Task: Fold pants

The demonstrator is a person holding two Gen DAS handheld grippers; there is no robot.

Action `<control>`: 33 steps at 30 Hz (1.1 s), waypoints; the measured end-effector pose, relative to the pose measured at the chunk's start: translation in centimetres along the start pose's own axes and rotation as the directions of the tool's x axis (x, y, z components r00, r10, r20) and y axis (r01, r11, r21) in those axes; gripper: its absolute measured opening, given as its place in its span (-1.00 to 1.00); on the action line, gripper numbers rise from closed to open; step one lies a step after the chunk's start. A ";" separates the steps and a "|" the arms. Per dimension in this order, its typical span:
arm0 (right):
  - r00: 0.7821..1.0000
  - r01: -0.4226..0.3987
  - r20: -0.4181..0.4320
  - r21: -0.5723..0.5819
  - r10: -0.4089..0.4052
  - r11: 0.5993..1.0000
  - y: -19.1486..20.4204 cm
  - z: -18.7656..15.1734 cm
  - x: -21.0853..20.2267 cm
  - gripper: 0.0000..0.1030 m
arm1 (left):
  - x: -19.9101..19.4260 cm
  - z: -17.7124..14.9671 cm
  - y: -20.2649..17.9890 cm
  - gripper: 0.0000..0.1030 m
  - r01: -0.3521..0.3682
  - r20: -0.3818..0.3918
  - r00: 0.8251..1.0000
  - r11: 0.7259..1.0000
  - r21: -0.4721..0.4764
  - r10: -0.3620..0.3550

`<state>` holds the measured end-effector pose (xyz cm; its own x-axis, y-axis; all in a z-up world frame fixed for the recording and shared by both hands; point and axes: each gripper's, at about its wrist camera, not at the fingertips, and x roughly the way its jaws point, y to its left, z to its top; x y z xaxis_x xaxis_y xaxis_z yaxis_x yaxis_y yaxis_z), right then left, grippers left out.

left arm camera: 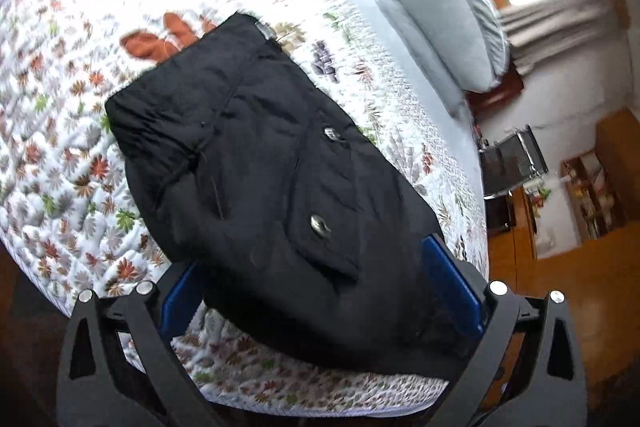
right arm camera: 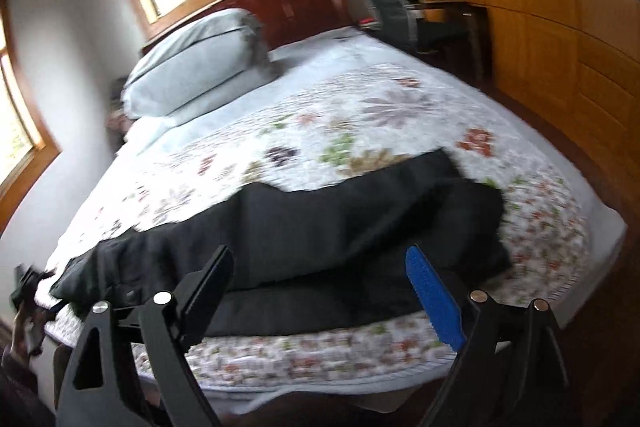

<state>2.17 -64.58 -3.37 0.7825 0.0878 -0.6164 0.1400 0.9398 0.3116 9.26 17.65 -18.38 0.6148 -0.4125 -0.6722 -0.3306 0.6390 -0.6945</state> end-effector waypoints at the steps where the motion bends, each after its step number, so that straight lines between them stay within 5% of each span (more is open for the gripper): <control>1: 1.000 -0.018 -0.009 -0.028 0.018 0.999 1.3 0.0 0.4 0.72 | 0.5 0.3 -0.1 0.90 0.008 -0.006 1.000 1.000 -0.015 -0.008; 3: 0.999 -0.047 -0.025 -0.068 0.045 0.997 3.3 -0.2 1.1 0.72 | 1.9 0.8 -0.4 0.87 0.062 -0.021 0.998 0.998 -0.028 -0.062; 5: 0.997 -0.074 -0.044 -0.106 0.070 0.992 5.0 -0.5 2.0 0.73 | 2.3 1.7 0.7 0.42 0.085 -0.024 0.996 0.996 -0.035 -0.085; 8: 0.992 -0.117 -0.069 -0.136 0.108 0.984 7.3 -0.9 3.3 0.73 | 3.1 2.9 0.6 0.01 0.126 -0.037 0.991 0.991 -0.043 -0.127; 11: 0.986 -0.151 -0.091 -0.123 0.140 0.981 8.5 -1.3 4.3 0.74 | 2.3 3.8 -0.3 -0.40 0.156 -0.001 0.988 0.987 0.048 -0.156; 14: 0.981 -0.163 -0.122 -0.102 0.150 0.981 9.1 -1.8 5.3 0.74 | -0.3 3.8 -2.2 -0.51 0.198 0.016 0.979 0.957 0.211 -0.206; 17: 0.977 -0.167 -0.150 -0.081 0.154 0.983 8.8 -2.3 6.0 0.74 | -1.3 3.3 -1.0 -0.63 0.154 0.003 0.987 0.949 0.275 -0.161; 22: 0.970 -0.164 -0.177 0.044 0.169 0.986 6.5 -3.1 7.3 0.74 | 2.0 2.6 5.1 -0.58 0.014 -0.087 0.996 0.974 0.224 0.006; 25: 0.969 -0.147 -0.165 0.202 0.182 0.968 3.6 -3.6 7.8 0.74 | 2.2 2.3 5.2 -0.49 0.015 -0.048 0.999 0.973 0.229 -0.004; 27: 0.962 -0.182 -0.134 0.328 0.236 0.927 1.3 -4.1 7.9 0.74 | 1.7 1.7 3.5 -0.22 -0.039 -0.012 0.999 0.952 0.305 0.045; 29: 0.957 -0.216 -0.089 0.425 0.278 0.879 -0.8 -4.6 7.7 0.74 | 1.2 0.9 1.8 0.54 -0.100 0.030 0.995 0.925 0.367 0.095; 31: 0.945 -0.251 -0.054 0.509 0.322 0.823 -2.3 -5.2 7.7 0.74 | -0.2 -0.4 0.0 0.68 -0.211 0.117 0.977 0.882 0.422 0.178; 33: 0.934 -0.282 -0.023 0.569 0.358 0.772 -3.5 -5.7 7.8 0.74 | -2.0 -1.3 -1.0 0.68 -0.240 0.154 0.970 0.863 0.444 0.190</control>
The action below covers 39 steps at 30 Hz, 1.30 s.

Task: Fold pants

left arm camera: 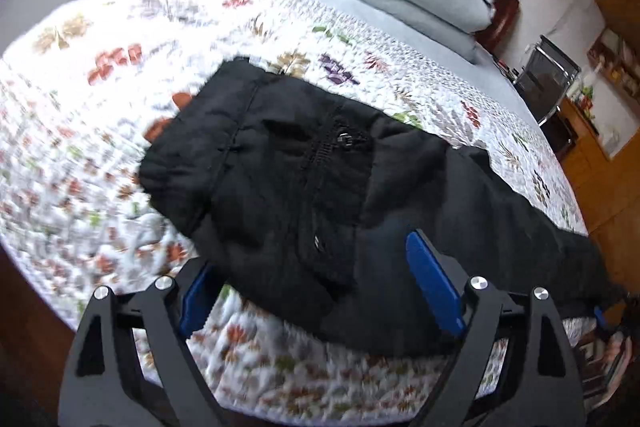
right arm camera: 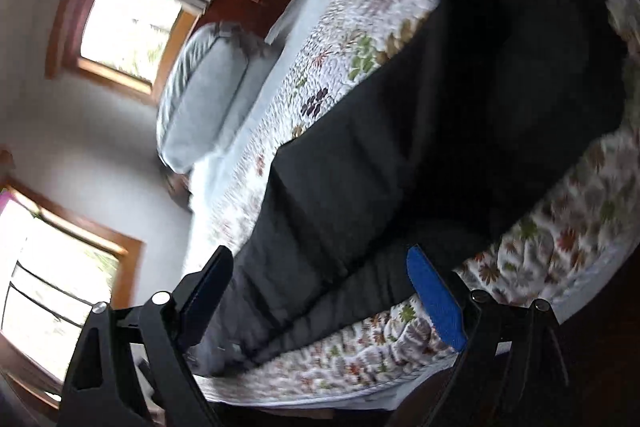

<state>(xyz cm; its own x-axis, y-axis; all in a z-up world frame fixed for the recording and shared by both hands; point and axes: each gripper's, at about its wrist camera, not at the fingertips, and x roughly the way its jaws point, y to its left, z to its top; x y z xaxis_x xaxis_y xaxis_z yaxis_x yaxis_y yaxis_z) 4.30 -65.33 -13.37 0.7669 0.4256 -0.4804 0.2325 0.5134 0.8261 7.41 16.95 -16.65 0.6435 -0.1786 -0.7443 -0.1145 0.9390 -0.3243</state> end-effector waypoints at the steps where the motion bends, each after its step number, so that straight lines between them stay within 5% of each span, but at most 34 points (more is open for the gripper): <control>1: 1.000 -0.004 0.001 0.017 0.004 1.000 -0.5 0.1 -0.1 0.75 | -1.0 0.0 0.2 0.68 -0.011 0.015 1.000 1.000 -0.010 0.011; 5: 1.000 0.007 0.002 0.048 -0.008 0.999 -1.5 0.5 0.9 0.75 | -4.9 -0.4 -1.0 0.74 0.030 0.121 0.992 0.999 -0.023 -0.027; 9: 1.000 0.014 0.019 0.108 -0.017 0.994 -2.4 1.6 2.6 0.69 | -5.9 0.7 -5.3 0.82 0.163 0.170 0.971 0.986 0.041 -0.168; 11: 0.999 0.029 0.025 0.133 -0.033 0.991 -2.8 2.2 3.6 0.51 | -4.3 1.2 -7.2 0.84 0.193 0.134 0.970 0.978 0.079 -0.203; 13: 0.999 -0.005 0.051 0.153 -0.002 0.988 -3.1 2.7 4.1 0.03 | -2.2 1.0 -8.8 0.84 0.180 0.097 0.976 0.975 0.130 -0.193; 16: 0.998 0.025 0.059 0.162 -0.035 0.987 -3.0 3.8 4.9 -0.34 | 2.0 0.6 -10.0 0.84 0.154 0.006 0.988 0.976 0.151 -0.157; 20: 0.997 0.053 0.059 0.078 -0.058 0.996 -0.5 5.4 5.3 -0.66 | 6.6 -0.7 -8.7 0.84 0.122 -0.127 0.986 0.985 0.118 -0.107; 23: 0.997 0.033 0.076 -0.049 -0.029 0.998 3.0 6.8 5.1 -0.73 | 7.3 -1.4 -8.3 0.84 0.113 -0.131 0.987 0.982 0.153 -0.093; 25: 0.988 -0.088 0.112 -0.171 0.108 0.981 6.2 7.7 4.0 -0.73 | 7.7 -1.6 -8.4 0.84 0.103 -0.138 0.987 0.979 0.177 -0.079; 28: 0.970 -0.159 0.134 -0.290 0.205 0.944 9.0 7.8 2.4 -0.73 | 7.5 -1.6 -8.3 0.84 0.103 -0.149 0.986 0.978 0.180 -0.076; 29: 0.972 -0.139 0.135 -0.328 0.192 0.934 9.3 7.4 1.9 -0.72 | 7.5 -1.6 -8.2 0.84 0.107 -0.152 0.985 0.978 0.179 -0.080; 30: 0.980 -0.089 0.137 -0.361 0.147 0.928 9.3 6.9 1.7 -0.36 | 7.5 -1.6 -8.1 0.84 0.113 -0.155 0.984 0.978 0.177 -0.086; 31: 0.987 -0.031 0.133 -0.390 0.089 0.920 9.0 6.3 1.6 0.21 | 7.5 -1.5 -8.0 0.84 0.117 -0.157 0.983 0.978 0.175 -0.090; 33: 0.983 0.160 0.144 -0.372 -0.113 0.914 6.8 4.5 1.5 0.70 | 7.5 -1.5 -8.0 0.84 0.120 -0.162 0.983 0.976 0.183 -0.091; 36: 0.964 0.266 0.069 -0.325 -0.258 0.908 3.0 2.0 1.0 0.66 | 7.5 -1.6 -8.2 0.84 0.111 -0.171 0.982 0.970 0.214 -0.075; 39: 0.982 0.189 0.057 -0.171 -0.181 0.967 -0.2 1.2 -1.3 0.66 | 7.7 -1.7 -8.4 0.85 0.100 -0.177 0.982 0.968 0.228 -0.060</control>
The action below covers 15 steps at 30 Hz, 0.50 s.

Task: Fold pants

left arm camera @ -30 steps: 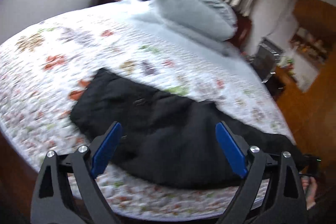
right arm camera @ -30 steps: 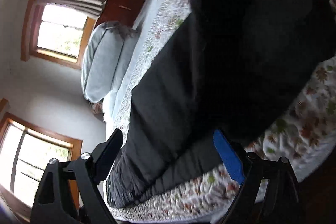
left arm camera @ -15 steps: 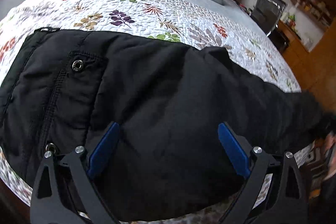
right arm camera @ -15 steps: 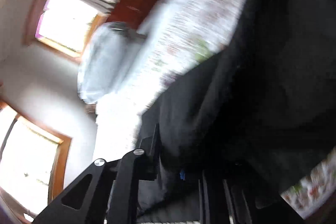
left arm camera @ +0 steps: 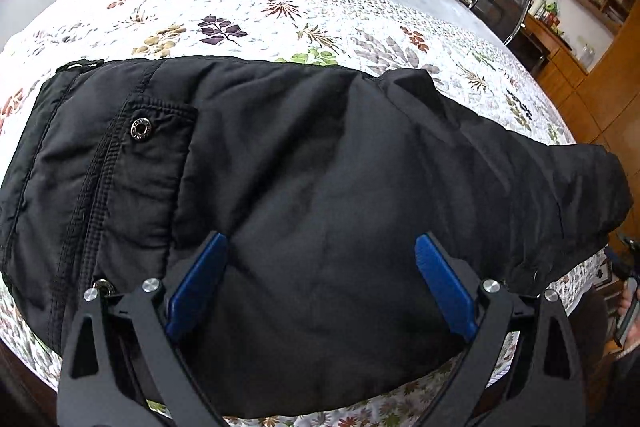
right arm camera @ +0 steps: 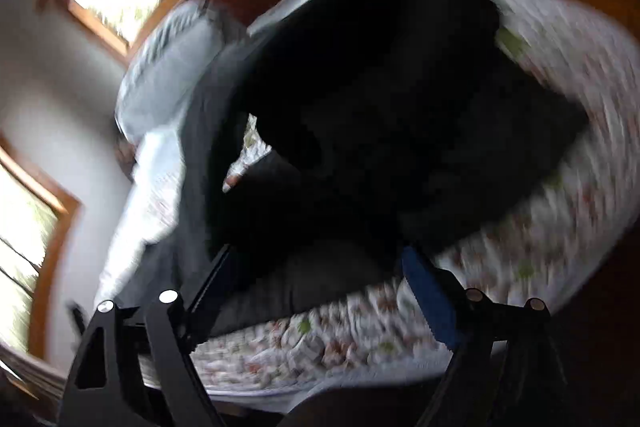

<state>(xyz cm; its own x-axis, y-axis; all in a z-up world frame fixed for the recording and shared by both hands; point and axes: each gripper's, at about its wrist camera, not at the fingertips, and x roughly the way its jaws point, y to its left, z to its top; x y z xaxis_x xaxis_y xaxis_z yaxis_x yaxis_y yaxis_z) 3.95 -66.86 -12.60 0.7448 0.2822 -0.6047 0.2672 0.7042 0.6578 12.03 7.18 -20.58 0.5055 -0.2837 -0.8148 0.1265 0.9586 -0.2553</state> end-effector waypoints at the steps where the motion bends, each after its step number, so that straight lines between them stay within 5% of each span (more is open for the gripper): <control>1: 0.999 -0.036 0.020 0.039 0.036 0.999 -0.4 0.3 -0.3 0.66 | 0.0 0.0 -0.1 0.87 -0.005 -0.003 1.000 1.000 0.000 0.005; 7: 0.957 -0.238 0.197 0.098 0.215 0.966 0.6 4.4 -4.1 0.70 | 0.2 0.0 -0.4 0.91 -0.028 -0.008 1.000 1.000 -0.003 0.028; 12: 0.971 -0.230 0.125 0.239 0.205 0.943 0.3 8.5 -2.8 0.72 | 0.3 0.1 -0.5 0.93 -0.035 -0.012 0.999 0.999 -0.012 0.035; 15: 0.974 -0.226 0.084 0.334 0.210 0.915 -3.4 7.0 -3.8 0.72 | 0.4 0.2 -0.6 0.94 -0.038 -0.018 0.999 0.999 -0.006 0.038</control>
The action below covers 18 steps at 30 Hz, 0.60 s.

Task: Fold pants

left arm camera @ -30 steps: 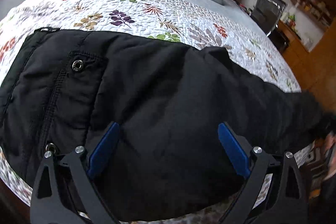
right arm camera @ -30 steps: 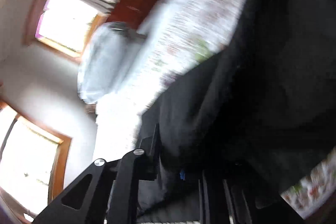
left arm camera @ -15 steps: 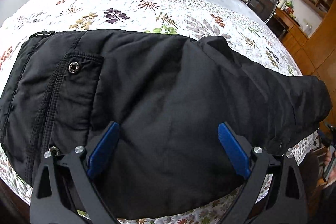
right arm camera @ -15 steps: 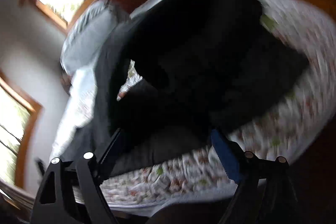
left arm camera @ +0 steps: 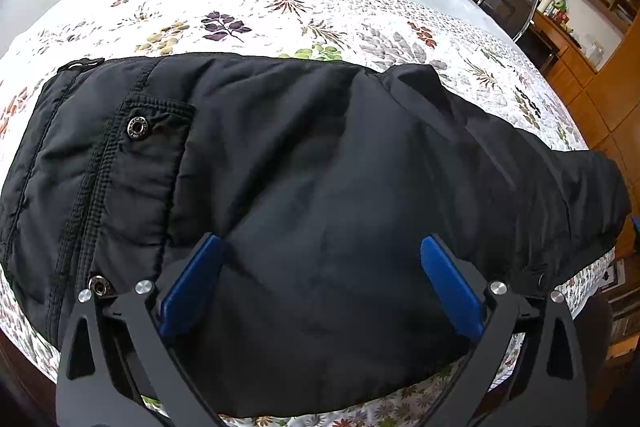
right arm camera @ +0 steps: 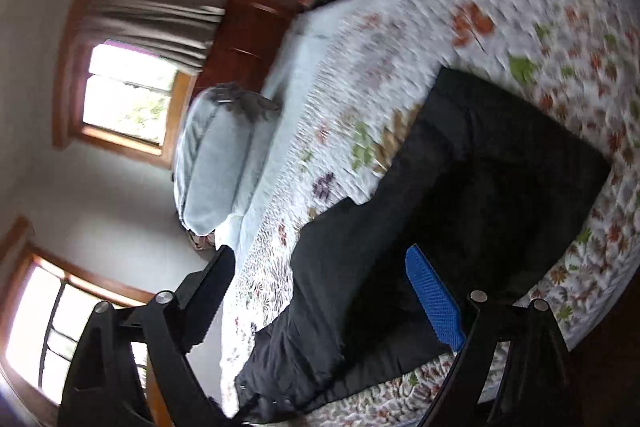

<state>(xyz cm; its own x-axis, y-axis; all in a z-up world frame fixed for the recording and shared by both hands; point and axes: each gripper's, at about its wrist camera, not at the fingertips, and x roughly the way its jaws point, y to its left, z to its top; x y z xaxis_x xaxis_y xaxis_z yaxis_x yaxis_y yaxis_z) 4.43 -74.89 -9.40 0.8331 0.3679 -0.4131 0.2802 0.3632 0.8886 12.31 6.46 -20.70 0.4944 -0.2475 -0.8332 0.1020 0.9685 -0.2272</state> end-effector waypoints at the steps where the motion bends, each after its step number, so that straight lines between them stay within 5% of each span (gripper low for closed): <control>1: 1.000 -0.022 -0.003 0.025 0.022 0.999 -0.3 0.5 0.5 0.71 | 0.0 0.0 -0.1 0.94 -0.004 -0.003 1.000 1.000 0.005 0.004; 5: 0.999 0.028 -0.034 0.065 -0.026 0.997 -1.4 2.2 3.5 0.43 | 0.2 0.0 -0.4 0.94 -0.021 -0.010 1.000 0.999 0.025 0.021; 7: 0.991 0.114 -0.076 0.086 -0.107 0.990 -2.1 3.2 5.6 -0.19 | 0.2 -0.1 -0.3 0.94 -0.018 -0.007 1.000 1.000 0.024 0.018; 11: 0.978 0.184 -0.115 0.093 -0.173 0.979 -2.2 4.1 7.9 -0.78 | 0.1 -0.1 -0.1 0.94 -0.001 -0.001 1.000 1.000 0.009 0.001; 16: 0.994 0.073 -0.084 -0.009 -0.074 0.997 2.3 5.1 7.2 -0.92 | 0.3 0.0 -0.1 0.94 0.003 -0.009 1.000 1.000 0.006 -0.003; 18: 0.996 -0.061 -0.065 -0.107 0.054 0.992 5.9 4.9 5.9 -0.93 | 0.3 -0.1 -0.1 0.94 0.004 -0.009 1.000 1.000 0.005 -0.004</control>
<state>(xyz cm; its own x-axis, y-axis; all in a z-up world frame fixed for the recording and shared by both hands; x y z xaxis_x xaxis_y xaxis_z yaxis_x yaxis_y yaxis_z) 13.34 -74.81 -5.65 0.8141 0.4419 -0.3768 0.1764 0.4299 0.8855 12.38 6.29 -20.92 0.4863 -0.2518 -0.8367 0.1088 0.9676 -0.2279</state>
